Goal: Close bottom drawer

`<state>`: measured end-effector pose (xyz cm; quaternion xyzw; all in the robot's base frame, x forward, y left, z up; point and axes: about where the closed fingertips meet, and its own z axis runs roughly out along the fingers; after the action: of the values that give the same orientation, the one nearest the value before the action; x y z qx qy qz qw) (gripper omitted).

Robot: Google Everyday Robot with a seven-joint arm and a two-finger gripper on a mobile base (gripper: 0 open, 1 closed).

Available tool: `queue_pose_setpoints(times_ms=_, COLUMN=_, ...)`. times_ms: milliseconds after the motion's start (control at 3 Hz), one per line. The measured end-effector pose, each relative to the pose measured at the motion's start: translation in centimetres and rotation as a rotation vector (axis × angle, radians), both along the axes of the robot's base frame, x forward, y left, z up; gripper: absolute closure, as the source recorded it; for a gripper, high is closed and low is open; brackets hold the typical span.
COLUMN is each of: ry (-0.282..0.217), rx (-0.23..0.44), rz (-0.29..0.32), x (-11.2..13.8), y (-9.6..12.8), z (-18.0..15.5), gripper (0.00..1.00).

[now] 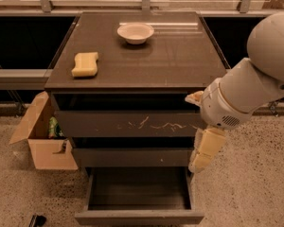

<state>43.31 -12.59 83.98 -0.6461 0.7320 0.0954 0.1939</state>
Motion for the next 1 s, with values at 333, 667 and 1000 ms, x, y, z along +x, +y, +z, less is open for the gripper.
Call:
queue_pose_setpoints(times_ms=333, ry=0.000, rx=0.000, rz=0.000, x=0.0, y=0.0, z=0.0, gripper=0.00)
queue_pose_setpoints(times_ms=667, ry=0.023, rx=0.015, rz=0.051, x=-0.4, y=1.4, z=-3.4, gripper=0.00)
queue_pose_setpoints(times_ms=1000, ry=0.047, rx=0.107, rz=0.164, x=-2.1, y=4.7, z=-11.8, gripper=0.00)
